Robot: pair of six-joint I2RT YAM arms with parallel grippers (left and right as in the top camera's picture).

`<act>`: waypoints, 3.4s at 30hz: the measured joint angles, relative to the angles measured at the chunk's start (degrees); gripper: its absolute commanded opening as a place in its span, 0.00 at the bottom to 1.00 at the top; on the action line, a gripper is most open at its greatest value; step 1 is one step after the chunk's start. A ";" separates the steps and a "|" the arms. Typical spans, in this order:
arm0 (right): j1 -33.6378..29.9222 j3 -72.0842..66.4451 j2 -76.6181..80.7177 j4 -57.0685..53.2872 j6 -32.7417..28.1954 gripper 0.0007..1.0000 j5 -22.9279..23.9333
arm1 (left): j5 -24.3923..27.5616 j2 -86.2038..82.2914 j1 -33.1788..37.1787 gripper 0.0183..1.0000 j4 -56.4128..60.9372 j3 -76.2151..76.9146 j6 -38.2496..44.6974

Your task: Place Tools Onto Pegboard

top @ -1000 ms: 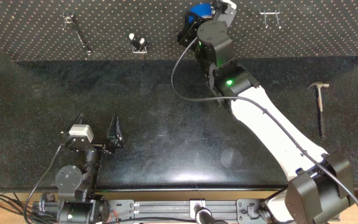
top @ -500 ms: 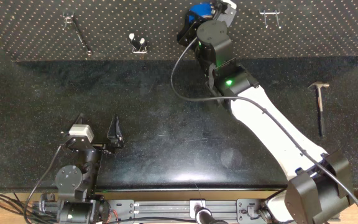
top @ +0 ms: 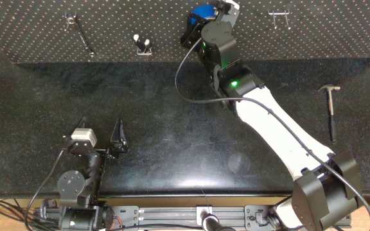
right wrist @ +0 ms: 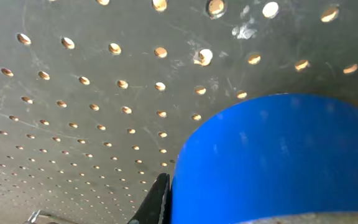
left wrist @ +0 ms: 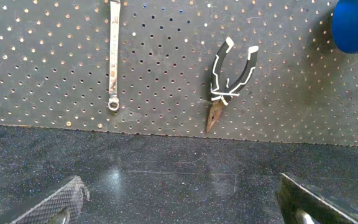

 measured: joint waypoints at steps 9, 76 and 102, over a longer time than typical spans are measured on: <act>0.00 0.00 0.02 0.00 0.02 0.14 0.00 | 0.00 0.00 0.00 0.99 0.00 0.00 0.00; 0.61 0.35 -5.86 -17.29 8.83 0.28 -5.18 | 0.00 0.00 0.00 1.00 0.00 0.00 0.00; -12.46 -0.55 -21.81 -70.84 1.86 0.29 4.02 | 0.00 0.00 0.00 1.00 0.00 0.00 0.00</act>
